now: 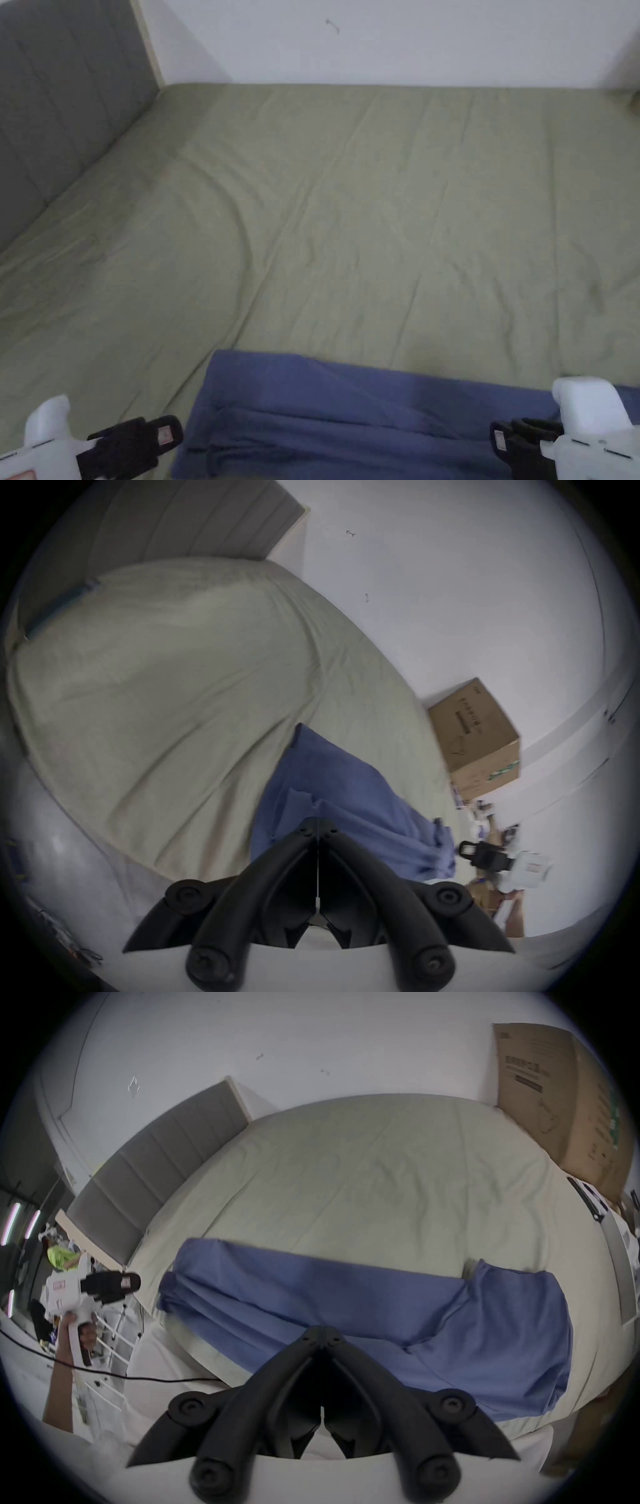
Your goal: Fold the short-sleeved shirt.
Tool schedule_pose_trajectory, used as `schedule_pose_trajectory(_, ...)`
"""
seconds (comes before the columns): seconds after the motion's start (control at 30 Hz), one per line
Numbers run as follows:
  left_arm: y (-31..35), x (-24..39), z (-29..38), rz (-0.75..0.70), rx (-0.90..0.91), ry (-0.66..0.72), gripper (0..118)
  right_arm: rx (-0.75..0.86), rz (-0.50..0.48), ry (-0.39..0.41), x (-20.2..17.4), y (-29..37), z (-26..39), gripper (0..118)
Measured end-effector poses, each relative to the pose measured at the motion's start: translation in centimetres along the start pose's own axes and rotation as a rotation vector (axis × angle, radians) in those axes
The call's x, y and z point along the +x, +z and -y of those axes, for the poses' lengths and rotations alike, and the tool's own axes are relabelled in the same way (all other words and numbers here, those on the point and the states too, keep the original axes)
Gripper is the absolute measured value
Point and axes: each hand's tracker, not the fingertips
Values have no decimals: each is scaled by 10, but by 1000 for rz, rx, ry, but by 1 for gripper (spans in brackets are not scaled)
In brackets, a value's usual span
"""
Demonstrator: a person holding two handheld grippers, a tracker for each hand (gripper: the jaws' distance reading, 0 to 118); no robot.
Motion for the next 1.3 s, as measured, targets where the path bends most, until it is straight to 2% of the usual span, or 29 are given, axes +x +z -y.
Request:
schedule_pose_trajectory(0.03, -5, -5, -6, 37, -11, 2, 30, -3, -3, -1, 0, -2, -1, 0)
schedule_pose_trajectory(0.1, -23, -15, -18, 45, -65, 32, 95, -16, -11, -7, -1, -6, -4, 0)
schedule_pose_trajectory(0.13, -31, -12, -19, 51, -86, 48, 103, -20, -15, -11, -1, -8, -5, 0)
schedule_pose_trajectory(0.27, -63, -34, -35, 120, -157, 130, 103, -36, -12, -9, -7, -13, -11, 0)
schedule_pose_trajectory(0.3, -70, -37, -39, 63, -188, 119, 103, -42, -8, -7, -11, -14, -13, 0)
schedule_pose_trajectory(0.33, -73, -37, -40, 64, -179, 105, 103, -48, -9, -7, -12, -16, -14, 0)
schedule_pose_trajectory(0.4, -79, -47, -46, 177, -185, 138, 103, -61, -17, -8, -12, -20, -15, 0)
schedule_pose_trajectory(0.5, -103, -61, -51, 244, -213, 209, 101, -83, -25, -12, -16, -29, -18, 0)
schedule_pose_trajectory(0.53, -106, -59, -51, 263, -208, 221, 97, -87, -27, -13, -16, -31, -18, 0)
schedule_pose_trajectory(0.57, -107, -57, -52, 285, -204, 224, 83, -94, -32, -12, -18, -31, -19, 0)
schedule_pose_trajectory(0.6, -109, -53, -54, 263, -210, 221, 38, -96, -36, -9, -19, -31, -19, 0)
schedule_pose_trajectory(0.67, -112, -49, -52, 96, -244, 166, 11, -96, -36, 0, -19, -30, -18, 0)
schedule_pose_trajectory(0.7, -118, -47, -48, 4, -283, 117, 6, -95, -38, 3, -18, -29, -18, 0)
schedule_pose_trajectory(0.77, -112, -48, -46, 180, -256, 200, 6, -98, -30, -3, -14, -28, -17, 0)
schedule_pose_trajectory(0.87, -97, -42, -54, 54, -223, 136, 6, -81, -14, -33, -4, -19, -16, 0)
schedule_pose_trajectory(0.93, -87, -25, -57, 80, -221, 145, 6, -61, -5, -68, 7, -13, -14, 0)
schedule_pose_trajectory(1.03, -67, 29, -66, 64, -183, 24, 6, -30, 17, -124, 25, 0, -12, 0)
schedule_pose_trajectory(1.17, -55, 117, -53, 78, -188, -32, 6, 28, 33, -183, 49, 22, -6, 0)
schedule_pose_trajectory(1.3, -85, 199, -31, 132, -240, -157, 6, 81, 89, -254, 78, 42, 5, 0)
